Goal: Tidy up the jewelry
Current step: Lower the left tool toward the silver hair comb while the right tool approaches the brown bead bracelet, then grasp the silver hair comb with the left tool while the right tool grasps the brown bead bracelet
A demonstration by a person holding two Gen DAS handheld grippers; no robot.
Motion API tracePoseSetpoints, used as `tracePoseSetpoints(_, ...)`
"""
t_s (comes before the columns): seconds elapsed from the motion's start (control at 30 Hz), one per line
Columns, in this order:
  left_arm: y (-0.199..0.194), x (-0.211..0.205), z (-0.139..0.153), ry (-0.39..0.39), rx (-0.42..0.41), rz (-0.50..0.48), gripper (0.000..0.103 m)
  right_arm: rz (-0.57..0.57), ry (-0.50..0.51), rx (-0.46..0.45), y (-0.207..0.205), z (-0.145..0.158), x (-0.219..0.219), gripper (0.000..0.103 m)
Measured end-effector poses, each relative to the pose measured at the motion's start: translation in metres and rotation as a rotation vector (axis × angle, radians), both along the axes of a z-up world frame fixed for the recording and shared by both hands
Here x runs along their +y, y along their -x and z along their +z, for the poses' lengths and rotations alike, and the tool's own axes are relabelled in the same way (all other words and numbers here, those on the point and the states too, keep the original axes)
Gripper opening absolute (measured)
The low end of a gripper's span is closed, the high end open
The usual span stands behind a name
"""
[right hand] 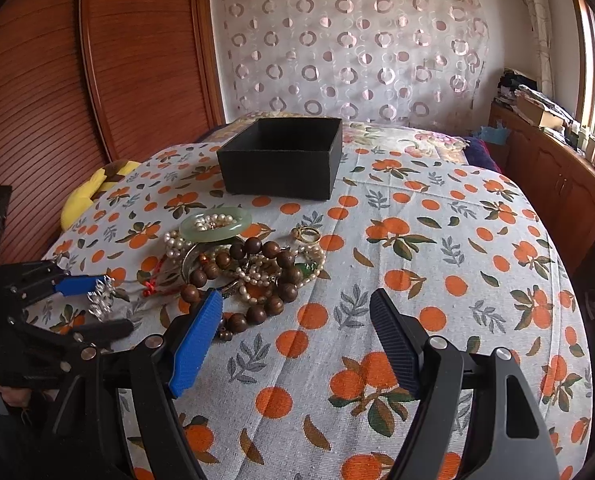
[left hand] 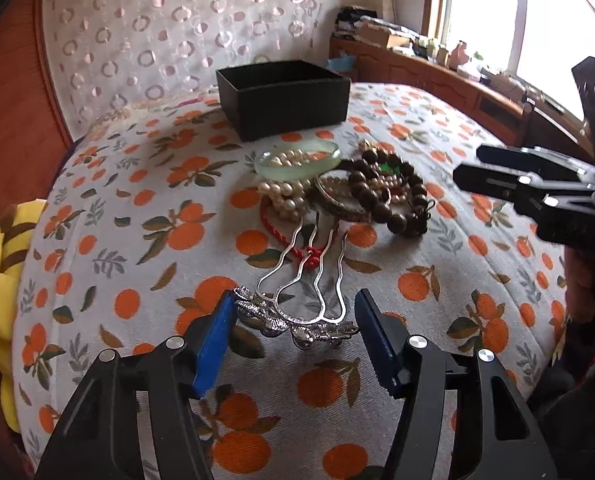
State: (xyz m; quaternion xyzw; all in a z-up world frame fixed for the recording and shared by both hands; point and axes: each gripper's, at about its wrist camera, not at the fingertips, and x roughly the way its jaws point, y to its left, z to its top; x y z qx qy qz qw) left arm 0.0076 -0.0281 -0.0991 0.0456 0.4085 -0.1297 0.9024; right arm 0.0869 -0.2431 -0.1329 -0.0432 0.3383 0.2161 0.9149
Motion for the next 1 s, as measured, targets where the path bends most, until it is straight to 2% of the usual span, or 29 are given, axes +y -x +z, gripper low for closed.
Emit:
tracePoseSetpoints(0.07,0.002,0.006,0.004,0.010,-0.018,0.017,0.043,0.002,0.003,0.000,0.000,-0.001,0.000,0.078)
tracePoseSetpoints(0.1,0.002,0.011,0.006,0.017,-0.016,0.027,0.024,0.004,0.005,0.001,0.000,-0.001,0.001,0.078)
tracePoseSetpoints(0.2,0.001,0.019,0.010,0.047,-0.018,0.036,0.019,0.007,0.009,0.006,-0.001,-0.003,0.003,0.078)
tracePoseSetpoints(0.47,-0.002,0.025,0.003,0.050,-0.003,0.048,0.019,0.015,0.014,0.009,0.000,-0.004,0.006,0.078)
tracePoseSetpoints(0.57,-0.002,0.025,0.004,0.039,0.000,0.061,0.026,0.013,0.012,0.008,0.000,-0.003,0.006,0.078)
tracePoseSetpoints(0.6,-0.001,0.025,0.004,0.039,0.004,0.065,0.037,0.011,0.012,0.007,0.000,-0.002,0.006,0.078)
tracePoseSetpoints(0.63,-0.001,0.027,0.005,0.049,0.003,0.069,0.043,0.010,0.012,0.006,0.000,-0.002,0.006,0.078)
tracePoseSetpoints(0.67,0.001,0.029,0.007,0.062,-0.006,0.077,0.044,0.010,0.011,0.005,0.001,-0.002,0.005,0.078)
tracePoseSetpoints(0.73,0.004,0.031,0.012,0.077,-0.018,0.090,0.059,0.008,0.012,0.003,0.001,-0.001,0.005,0.078)
tracePoseSetpoints(0.8,0.007,0.028,0.017,0.085,-0.033,0.072,0.066,0.010,0.013,0.003,0.001,0.000,0.004,0.078)
tracePoseSetpoints(0.9,0.007,0.015,0.016,0.062,-0.027,0.028,0.072,0.012,0.013,0.002,0.001,0.000,0.004,0.078)
tracePoseSetpoints(1.0,0.004,0.001,0.006,0.014,0.002,0.000,0.072,0.016,0.018,0.004,0.001,-0.001,0.005,0.078)
